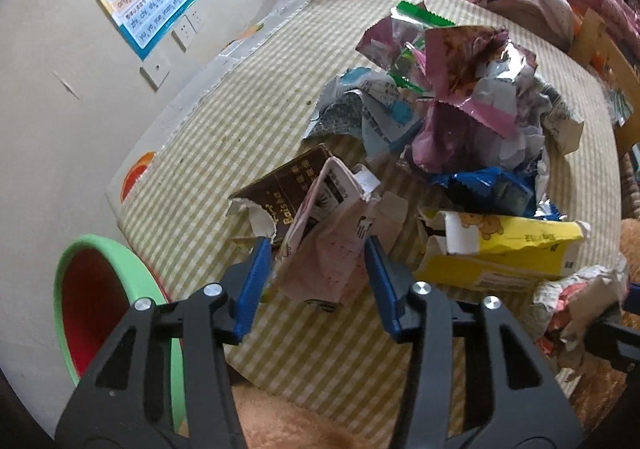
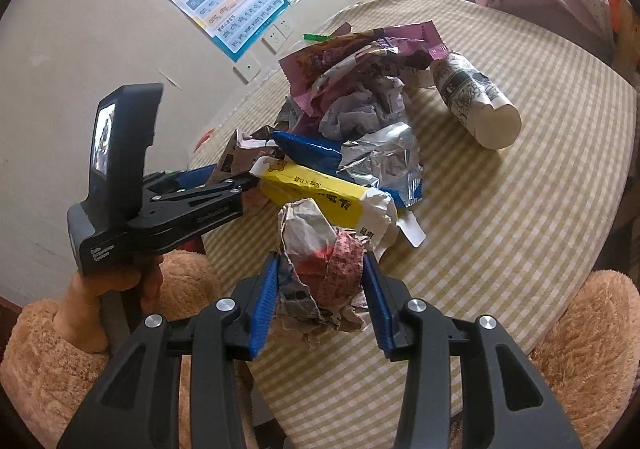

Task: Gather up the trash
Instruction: 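Grasp the pink crumpled carton with the left gripper while the right gripper grasps the foil wrapper, then carry the pink carton and foil wrapper toward the red bin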

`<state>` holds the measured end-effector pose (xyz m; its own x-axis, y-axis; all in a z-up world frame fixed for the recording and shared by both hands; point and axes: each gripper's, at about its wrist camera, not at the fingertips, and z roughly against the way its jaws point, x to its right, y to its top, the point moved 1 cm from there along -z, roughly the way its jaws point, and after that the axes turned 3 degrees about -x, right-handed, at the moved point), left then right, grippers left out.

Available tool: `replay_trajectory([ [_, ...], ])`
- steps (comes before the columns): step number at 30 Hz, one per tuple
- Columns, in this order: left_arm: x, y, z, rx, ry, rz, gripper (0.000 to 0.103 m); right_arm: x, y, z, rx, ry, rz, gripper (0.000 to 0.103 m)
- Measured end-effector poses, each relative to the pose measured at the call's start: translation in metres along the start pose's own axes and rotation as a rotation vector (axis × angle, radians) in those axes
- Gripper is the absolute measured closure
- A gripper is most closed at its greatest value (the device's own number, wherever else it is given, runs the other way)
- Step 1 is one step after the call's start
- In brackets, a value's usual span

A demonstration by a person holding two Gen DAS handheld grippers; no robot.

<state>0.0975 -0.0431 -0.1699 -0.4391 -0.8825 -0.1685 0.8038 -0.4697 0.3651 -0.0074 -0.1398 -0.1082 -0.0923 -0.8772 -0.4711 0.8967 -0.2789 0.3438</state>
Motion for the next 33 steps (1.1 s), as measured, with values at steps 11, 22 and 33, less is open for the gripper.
replay_trajectory([
  [11,-0.024,-0.024,0.026,0.051,-0.041,0.18,0.057,-0.005,0.002,0.005,0.019,0.005,0.007,0.063],
  [22,-0.04,-0.041,0.071,0.131,-0.045,0.293,0.057,-0.019,0.007,0.018,0.074,-0.003,0.034,0.063],
  [33,-0.043,-0.046,0.101,0.2,-0.044,0.307,0.057,-0.027,0.01,0.026,0.103,-0.007,0.049,0.063],
])
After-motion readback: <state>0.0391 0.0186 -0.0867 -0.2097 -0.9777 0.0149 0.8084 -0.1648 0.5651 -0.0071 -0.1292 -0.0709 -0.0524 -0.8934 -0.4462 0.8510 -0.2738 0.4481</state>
